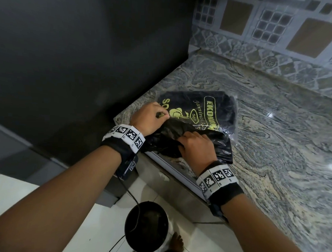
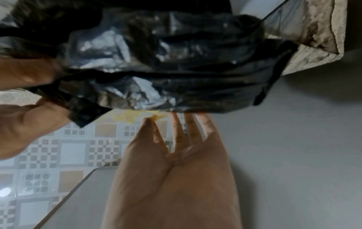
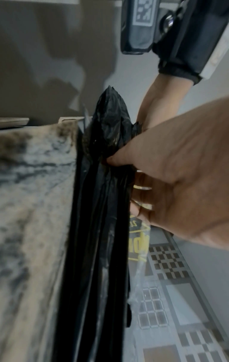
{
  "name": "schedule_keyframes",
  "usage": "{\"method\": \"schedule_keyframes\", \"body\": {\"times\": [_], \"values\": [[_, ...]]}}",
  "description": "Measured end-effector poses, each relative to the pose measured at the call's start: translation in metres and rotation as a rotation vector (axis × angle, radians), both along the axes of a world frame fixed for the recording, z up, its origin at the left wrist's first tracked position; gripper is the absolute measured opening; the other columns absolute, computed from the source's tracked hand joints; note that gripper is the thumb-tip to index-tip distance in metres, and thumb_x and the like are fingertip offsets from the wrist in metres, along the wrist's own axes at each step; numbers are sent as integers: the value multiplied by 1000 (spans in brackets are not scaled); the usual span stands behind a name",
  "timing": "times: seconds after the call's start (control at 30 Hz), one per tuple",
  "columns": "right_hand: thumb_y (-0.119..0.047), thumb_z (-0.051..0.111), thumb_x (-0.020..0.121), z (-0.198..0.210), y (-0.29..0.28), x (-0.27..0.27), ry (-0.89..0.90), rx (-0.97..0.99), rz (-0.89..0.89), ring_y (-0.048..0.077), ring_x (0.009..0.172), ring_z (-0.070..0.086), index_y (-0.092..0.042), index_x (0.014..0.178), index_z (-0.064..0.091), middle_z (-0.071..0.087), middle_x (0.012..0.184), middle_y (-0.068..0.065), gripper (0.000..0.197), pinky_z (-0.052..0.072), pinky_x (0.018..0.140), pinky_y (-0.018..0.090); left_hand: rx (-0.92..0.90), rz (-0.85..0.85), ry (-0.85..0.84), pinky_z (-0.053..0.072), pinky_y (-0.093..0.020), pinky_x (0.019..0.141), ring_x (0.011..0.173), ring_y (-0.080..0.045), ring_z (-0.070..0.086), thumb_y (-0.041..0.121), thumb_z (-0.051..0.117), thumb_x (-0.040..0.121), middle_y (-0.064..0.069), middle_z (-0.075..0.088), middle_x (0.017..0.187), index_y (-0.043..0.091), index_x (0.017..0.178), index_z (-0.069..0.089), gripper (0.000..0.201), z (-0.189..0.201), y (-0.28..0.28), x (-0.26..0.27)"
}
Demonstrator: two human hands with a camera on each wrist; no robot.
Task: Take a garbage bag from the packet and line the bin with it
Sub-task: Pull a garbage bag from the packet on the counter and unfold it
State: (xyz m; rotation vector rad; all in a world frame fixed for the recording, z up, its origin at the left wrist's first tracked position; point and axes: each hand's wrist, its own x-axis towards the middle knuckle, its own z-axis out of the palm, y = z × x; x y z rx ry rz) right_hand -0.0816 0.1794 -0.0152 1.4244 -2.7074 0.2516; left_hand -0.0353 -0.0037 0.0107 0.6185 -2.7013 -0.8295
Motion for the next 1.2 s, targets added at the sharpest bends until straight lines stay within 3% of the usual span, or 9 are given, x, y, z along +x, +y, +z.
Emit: {"method": "schedule_keyframes", "body": {"times": [0.2,0.33,0.37,0.57,0.63,0.77,0.87,1.03,1.2], "values": [[-23,56,86,20,13,-1,-120,-50,59,23,89,64,-20,101,70,69,96,1,20,49,76,35,25,15,7,53,-43,86,96,-18,64,35,61,85,-1,69,105,23,92,74,20,22,-9,4],[-25,58,87,30,28,-3,-186,-131,56,25,81,64,-19,102,68,67,94,3,20,53,69,35,163,3,-16,45,-14,75,84,3,59,38,58,88,3,72,104,20,102,72,27,38,-9,26],[-26,57,87,33,29,-3,-205,-148,64,25,80,64,-19,104,67,67,95,3,21,52,67,33,187,29,-20,43,-12,74,84,6,58,42,57,88,5,71,103,20,103,72,30,41,-9,39],[-30,57,87,44,23,7,-266,-261,142,26,78,64,-16,98,68,67,93,4,21,55,64,37,453,322,20,50,-33,89,99,-12,63,72,43,79,6,67,109,29,113,62,58,25,2,118],[-30,57,86,42,19,13,-280,-290,147,26,77,64,-15,93,67,67,91,5,20,55,64,38,583,370,29,54,-42,87,94,-18,67,75,39,77,2,67,108,31,116,56,61,16,12,130],[-30,56,86,45,13,27,-295,-274,138,28,80,64,-12,91,67,67,90,7,21,55,68,40,785,332,-22,58,-43,82,86,-26,72,72,42,79,-5,72,100,34,110,55,50,9,32,139],[-29,57,86,47,13,39,-302,-254,125,30,82,65,-10,94,67,69,93,9,23,55,70,42,891,323,15,57,-48,81,86,-31,73,62,52,81,-8,75,90,27,101,59,41,4,44,138],[-32,57,87,55,23,57,-249,-183,121,28,87,66,-15,103,67,69,100,6,25,56,72,43,905,342,158,60,-31,58,64,-18,71,25,55,92,-7,73,88,12,113,58,25,10,66,133],[-33,58,87,61,43,73,-207,-185,160,25,85,65,-18,107,67,68,99,2,26,56,70,40,850,305,235,61,-31,56,65,-20,72,13,53,92,-13,74,92,7,115,60,24,15,79,149]]}}
